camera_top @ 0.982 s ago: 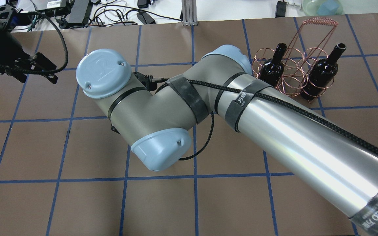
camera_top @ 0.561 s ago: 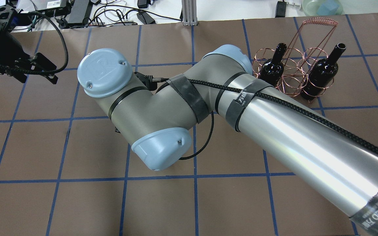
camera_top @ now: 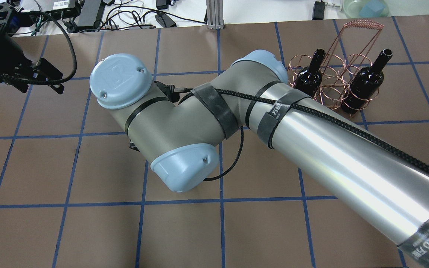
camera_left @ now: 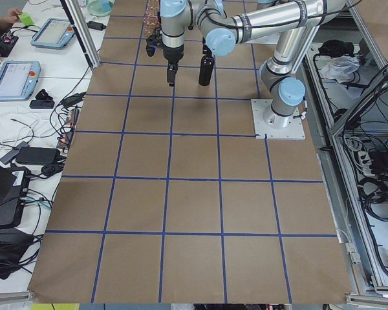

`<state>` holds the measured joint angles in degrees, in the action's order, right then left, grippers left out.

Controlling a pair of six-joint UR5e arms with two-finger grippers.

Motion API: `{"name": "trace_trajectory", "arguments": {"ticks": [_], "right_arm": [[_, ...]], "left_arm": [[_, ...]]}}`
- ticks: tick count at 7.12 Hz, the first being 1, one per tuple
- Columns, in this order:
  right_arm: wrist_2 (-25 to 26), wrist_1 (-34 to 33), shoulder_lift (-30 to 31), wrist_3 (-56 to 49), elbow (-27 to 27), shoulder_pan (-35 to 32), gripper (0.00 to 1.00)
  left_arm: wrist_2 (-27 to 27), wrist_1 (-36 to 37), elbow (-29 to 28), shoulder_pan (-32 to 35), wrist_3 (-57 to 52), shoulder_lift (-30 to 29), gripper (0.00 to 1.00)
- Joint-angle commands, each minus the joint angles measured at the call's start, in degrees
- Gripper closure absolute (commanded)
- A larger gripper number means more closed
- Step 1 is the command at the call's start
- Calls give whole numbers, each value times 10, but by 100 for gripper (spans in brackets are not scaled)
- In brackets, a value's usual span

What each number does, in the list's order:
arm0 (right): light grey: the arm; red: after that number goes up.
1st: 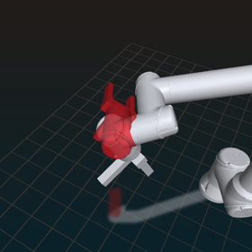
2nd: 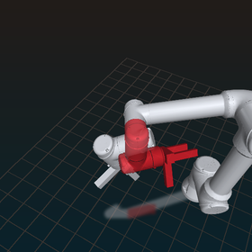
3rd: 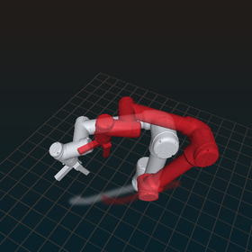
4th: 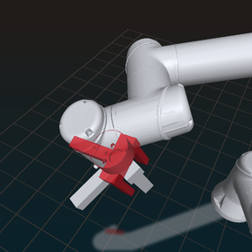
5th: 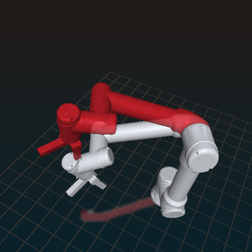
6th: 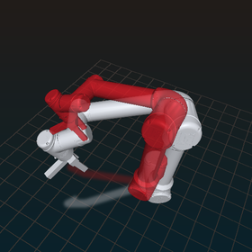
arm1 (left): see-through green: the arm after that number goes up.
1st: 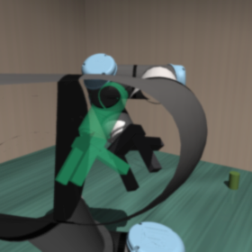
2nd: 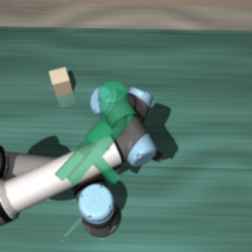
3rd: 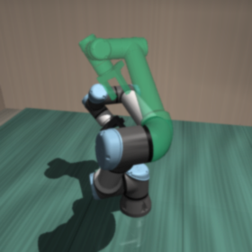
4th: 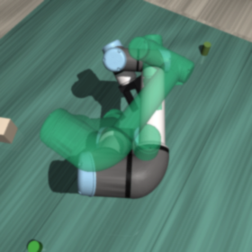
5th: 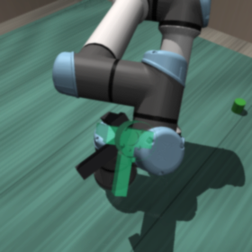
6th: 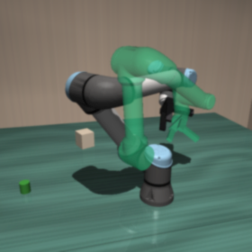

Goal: Place wine into wine basket
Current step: 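Lift the bottle with right gripper and carry it toward the rack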

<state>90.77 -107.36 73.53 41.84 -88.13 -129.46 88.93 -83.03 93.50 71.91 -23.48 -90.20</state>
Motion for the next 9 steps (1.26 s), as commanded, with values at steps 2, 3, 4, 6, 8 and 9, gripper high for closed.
{"name": "trace_trajectory", "arguments": {"ticks": [2, 3, 4, 6, 8, 9], "right_arm": [[-2, 4, 0, 0, 0, 0, 19], [-1, 6, 0, 3, -1, -1, 23], [-1, 8, -1, -2, -1, -1, 43], [-2, 13, -1, -13, -1, -1, 66], [-2, 14, -1, -21, 0, 1, 71], [-3, 15, 4, -21, 1, 5, 71]], "left_arm": [[1, 1, -6, 23, 44, 16, 0], [2, 1, -6, 28, 48, 17, 0], [1, 1, -5, 28, 48, 16, 0], [1, 1, 1, 27, 48, 15, 0], [1, 1, 3, 27, 48, 14, 0], [1, 1, 4, 27, 48, 14, 0]]}}
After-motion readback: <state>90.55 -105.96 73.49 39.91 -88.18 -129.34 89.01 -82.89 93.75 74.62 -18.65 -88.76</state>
